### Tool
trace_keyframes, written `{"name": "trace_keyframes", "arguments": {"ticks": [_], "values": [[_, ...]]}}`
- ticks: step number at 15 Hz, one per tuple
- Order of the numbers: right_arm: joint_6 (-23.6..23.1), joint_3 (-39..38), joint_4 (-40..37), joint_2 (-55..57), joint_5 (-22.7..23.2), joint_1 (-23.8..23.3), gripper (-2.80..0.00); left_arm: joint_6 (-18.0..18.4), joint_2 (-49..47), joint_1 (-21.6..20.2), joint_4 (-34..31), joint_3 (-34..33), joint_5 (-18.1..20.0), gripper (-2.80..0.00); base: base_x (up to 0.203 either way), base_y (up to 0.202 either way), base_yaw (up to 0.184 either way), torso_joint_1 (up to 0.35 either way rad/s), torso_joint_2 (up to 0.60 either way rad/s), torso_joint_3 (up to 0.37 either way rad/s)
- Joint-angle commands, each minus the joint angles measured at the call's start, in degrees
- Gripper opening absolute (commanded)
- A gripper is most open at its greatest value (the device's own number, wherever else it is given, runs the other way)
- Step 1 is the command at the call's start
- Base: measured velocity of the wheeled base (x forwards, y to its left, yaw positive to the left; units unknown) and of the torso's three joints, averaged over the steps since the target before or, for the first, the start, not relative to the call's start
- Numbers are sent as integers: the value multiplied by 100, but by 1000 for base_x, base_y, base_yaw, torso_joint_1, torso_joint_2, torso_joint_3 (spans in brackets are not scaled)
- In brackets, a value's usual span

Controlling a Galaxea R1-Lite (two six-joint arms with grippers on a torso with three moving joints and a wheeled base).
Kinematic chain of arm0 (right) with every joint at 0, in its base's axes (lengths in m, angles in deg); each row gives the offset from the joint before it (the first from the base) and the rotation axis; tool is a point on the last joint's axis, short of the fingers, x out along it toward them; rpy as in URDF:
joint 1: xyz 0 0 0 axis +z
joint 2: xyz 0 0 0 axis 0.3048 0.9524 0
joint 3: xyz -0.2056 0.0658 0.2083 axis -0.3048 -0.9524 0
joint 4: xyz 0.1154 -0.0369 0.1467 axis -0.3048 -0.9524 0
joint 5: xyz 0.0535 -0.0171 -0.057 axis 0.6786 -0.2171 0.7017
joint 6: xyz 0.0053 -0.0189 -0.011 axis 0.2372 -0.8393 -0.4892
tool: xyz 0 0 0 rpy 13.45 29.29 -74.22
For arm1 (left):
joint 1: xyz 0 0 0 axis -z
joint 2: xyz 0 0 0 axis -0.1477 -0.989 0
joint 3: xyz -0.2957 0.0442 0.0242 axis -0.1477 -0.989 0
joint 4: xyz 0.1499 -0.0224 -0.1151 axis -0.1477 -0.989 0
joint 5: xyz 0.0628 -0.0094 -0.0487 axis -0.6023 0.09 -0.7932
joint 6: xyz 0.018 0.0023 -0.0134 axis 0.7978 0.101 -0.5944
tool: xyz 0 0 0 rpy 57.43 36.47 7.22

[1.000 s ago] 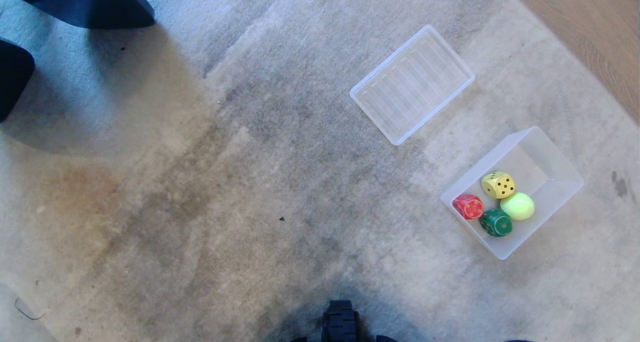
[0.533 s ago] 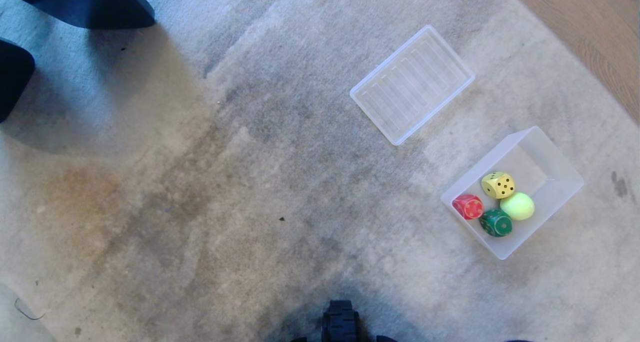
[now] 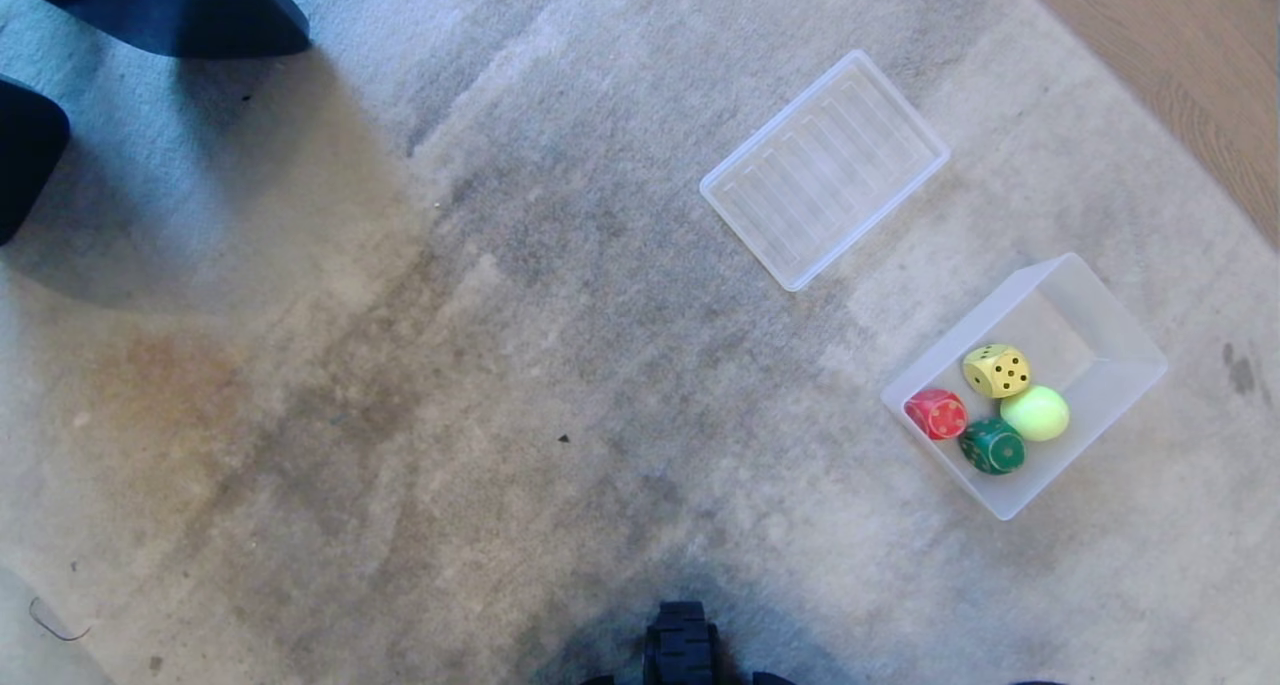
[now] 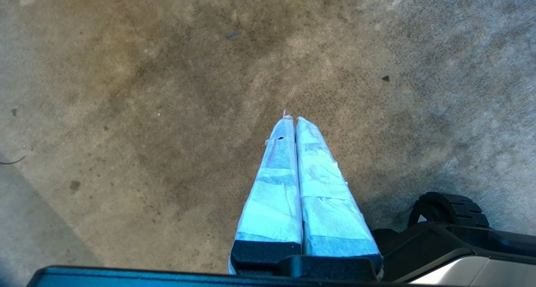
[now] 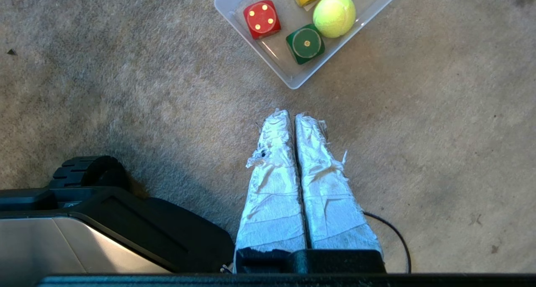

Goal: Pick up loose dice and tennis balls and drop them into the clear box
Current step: Pick up the ball on the table

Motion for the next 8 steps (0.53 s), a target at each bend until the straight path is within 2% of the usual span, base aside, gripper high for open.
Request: {"name": "trace_keyframes", "arguments": {"ticks": [1,4,8], "values": [[-1,0,-1,7,2,0,-280,-103,0,0,6,0,-25,-280,0,0,0,0,0,0],[-1,0,-1,7,2,-4,-280,-15,0,0,-2,0,-8,-280,0,0,0,-1,-1,51],[-1,0,-1,10,2,0,-280,-50,0,0,-2,0,-16,-280,0,0,0,2,3,185]]}}
